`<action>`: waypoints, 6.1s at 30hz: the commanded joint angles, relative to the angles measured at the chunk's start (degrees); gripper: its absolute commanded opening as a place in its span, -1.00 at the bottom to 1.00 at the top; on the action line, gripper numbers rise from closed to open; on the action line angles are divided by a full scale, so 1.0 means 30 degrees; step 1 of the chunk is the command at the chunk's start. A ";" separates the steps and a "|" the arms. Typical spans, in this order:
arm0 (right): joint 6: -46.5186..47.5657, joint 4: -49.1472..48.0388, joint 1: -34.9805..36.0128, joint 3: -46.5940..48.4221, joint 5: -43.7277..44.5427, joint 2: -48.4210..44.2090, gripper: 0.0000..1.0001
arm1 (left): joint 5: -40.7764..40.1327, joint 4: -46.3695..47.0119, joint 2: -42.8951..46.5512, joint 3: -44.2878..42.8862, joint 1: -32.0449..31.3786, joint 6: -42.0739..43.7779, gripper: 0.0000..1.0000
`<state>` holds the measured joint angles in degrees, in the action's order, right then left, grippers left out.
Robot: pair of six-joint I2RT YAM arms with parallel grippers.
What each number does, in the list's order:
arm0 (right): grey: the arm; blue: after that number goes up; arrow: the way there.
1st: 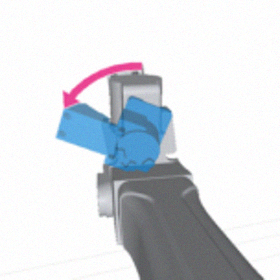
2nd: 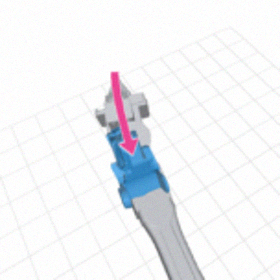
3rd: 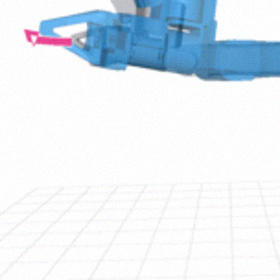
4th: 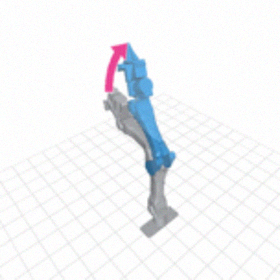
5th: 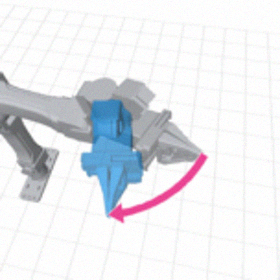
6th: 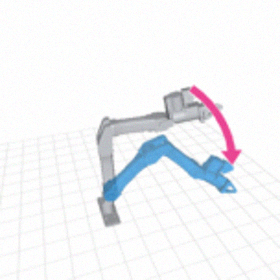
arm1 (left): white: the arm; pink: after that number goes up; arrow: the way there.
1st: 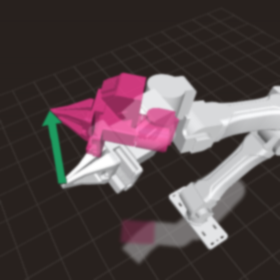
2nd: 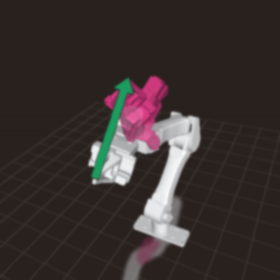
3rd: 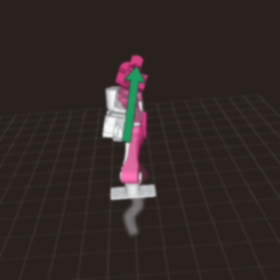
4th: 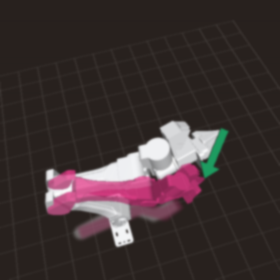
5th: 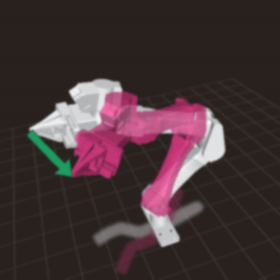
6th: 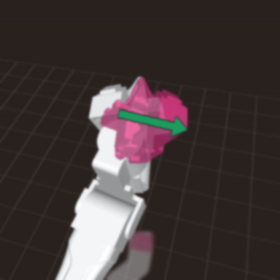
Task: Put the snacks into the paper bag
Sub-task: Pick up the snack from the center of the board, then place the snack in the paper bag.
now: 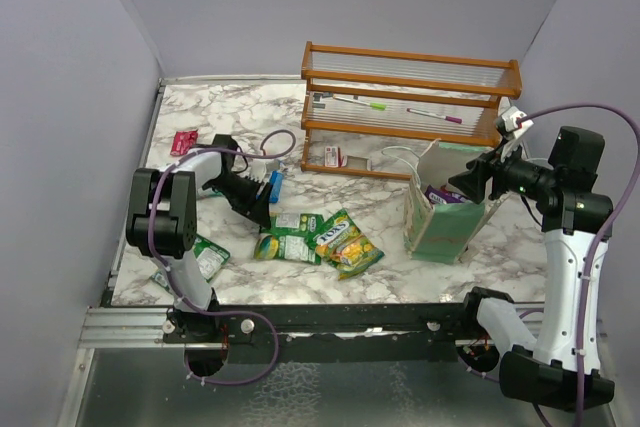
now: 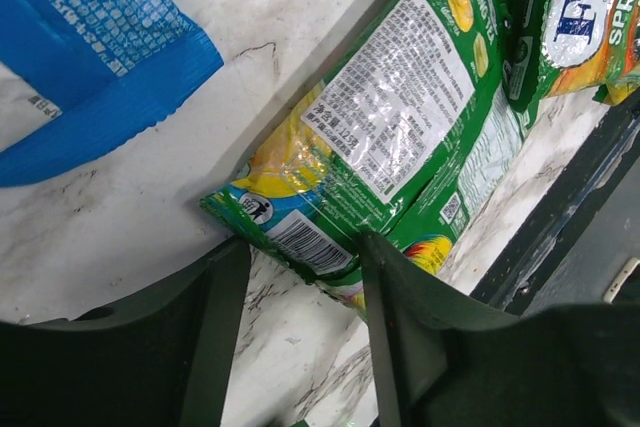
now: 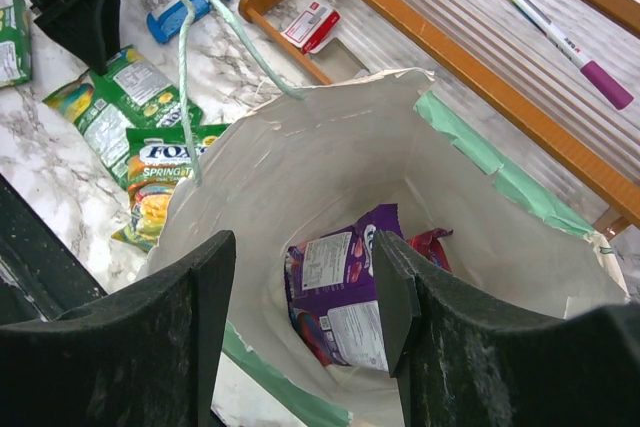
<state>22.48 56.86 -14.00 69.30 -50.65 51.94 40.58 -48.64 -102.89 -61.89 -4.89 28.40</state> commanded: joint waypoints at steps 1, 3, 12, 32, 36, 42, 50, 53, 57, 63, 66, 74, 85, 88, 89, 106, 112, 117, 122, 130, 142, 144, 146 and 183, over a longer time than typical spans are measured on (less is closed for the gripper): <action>-0.0190 -0.0584 -0.0080 -0.0057 0.0086 -0.0238 0.15 | 0.1064 -0.0165 -0.0670 -0.0329 -0.0435 0.0314 -0.08; -0.0195 -0.0566 -0.0092 -0.0015 0.0072 -0.0236 0.15 | 0.1258 0.0049 -0.0679 -0.0341 -0.0477 0.0136 -0.18; -0.0118 -0.0523 -0.0081 -0.0083 0.0041 -0.0257 0.15 | 0.1453 0.0934 -0.0078 0.0000 -0.0594 0.0183 -0.93; -0.0417 -0.1581 -0.0080 0.1910 -0.3320 0.0490 0.00 | -0.0015 -0.5096 0.5786 -0.4675 -0.1074 0.4939 -1.00; -0.0848 -0.2147 -0.0069 0.2729 -0.4366 0.1310 0.03 | 0.0070 -0.5281 0.6869 -0.5867 -0.1636 0.4778 -1.00; -0.1493 -0.3385 -0.0079 0.3679 -0.5093 0.2261 0.06 | -0.0071 -0.4827 0.7687 -0.7545 -0.2537 0.3632 -1.00; -0.2509 -0.5221 0.0505 0.4484 -0.5835 0.3629 0.10 | -0.0172 -0.4152 0.7736 -0.9891 -0.3901 0.2594 -1.00; -0.2865 -0.6164 0.0976 0.4546 -0.5762 0.4048 0.10 | -0.0340 -0.4074 0.7646 -1.0946 -0.4342 0.2185 -1.00; -0.3358 -0.7083 0.3020 0.5107 -0.4726 0.4869 0.12 | -0.0357 -0.4219 0.7448 -1.2628 -0.4643 0.1839 -1.00; -0.2912 -0.6437 0.5363 0.6981 -0.5014 0.7036 0.14 | 0.0073 -0.3746 0.7252 -1.4711 -0.4982 0.0994 -1.00; -0.2670 -0.6300 0.6455 0.7806 -0.5260 0.7845 0.16 | 0.0185 -0.3311 0.7200 -1.5272 -0.5150 0.0717 -1.00; -0.2458 -0.6677 0.8184 0.9881 -0.5473 0.9312 0.20 | 0.0659 -0.2021 0.7467 -1.5404 -0.5341 0.0364 -1.00; -0.1480 -0.6130 1.1139 1.1111 -0.5028 1.0569 0.27 | 0.0726 0.0175 0.8401 -1.4102 -0.5494 -0.0696 -1.00; -0.1084 -0.5796 1.1628 1.1516 -0.4446 1.0967 0.30 | 0.1000 0.0508 0.8608 -1.3999 -0.5520 -0.1055 -1.00; -0.0990 -0.5711 1.1762 1.1594 -0.4294 1.1120 0.30 | 0.1078 0.0591 0.8670 -1.3999 -0.5520 -0.1154 -1.00; -0.0876 -0.5956 1.3455 1.0550 -0.2405 1.2717 -0.19 | 0.2319 0.1161 0.9082 -1.3880 -0.5550 -0.2280 -1.00; -0.1387 -0.6354 1.3456 1.0171 -0.2429 1.2209 -0.78 | 0.2110 0.1465 0.9288 -1.3386 -0.5557 -0.2325 -1.00; -0.1622 -0.6415 1.3455 0.9950 -0.2183 1.1679 -0.97 | 0.1753 0.1889 0.9442 -1.3326 -0.5550 -0.2660 -1.00; -0.1848 -0.6472 1.3454 0.9804 -0.1655 1.0993 -0.98 | 0.1390 0.2044 0.9805 -1.3130 -0.5502 -0.2634 -0.73; -0.1981 -0.6600 1.2844 0.9042 -0.0366 0.9533 -0.98 | 0.1496 0.1904 1.0253 -1.3425 -0.4732 -0.2612 0.19; -0.3874 -0.7502 0.7840 0.8094 -0.0762 0.5098 -0.98 | -0.0662 0.2333 1.1355 -1.2509 -0.3129 -0.2433 0.70; -0.3929 -0.7545 0.6872 0.7765 -0.0423 0.4175 -0.98 | -0.1625 0.2595 1.1573 -1.1981 -0.2944 -0.2590 0.76; -0.3706 -0.7395 0.6069 0.7469 0.0090 0.3237 -0.98 | -0.2364 0.2880 1.1790 -1.1438 -0.2766 -0.2744 0.81; 0.3588 0.0562 -0.0792 0.1639 0.4592 -0.3927 -0.98 | -0.6322 0.5176 1.2602 -0.6831 -0.0891 -0.4260 0.98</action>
<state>31.75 59.22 -15.44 75.24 -37.54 40.93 20.25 -34.22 -65.04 -81.60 -7.88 16.34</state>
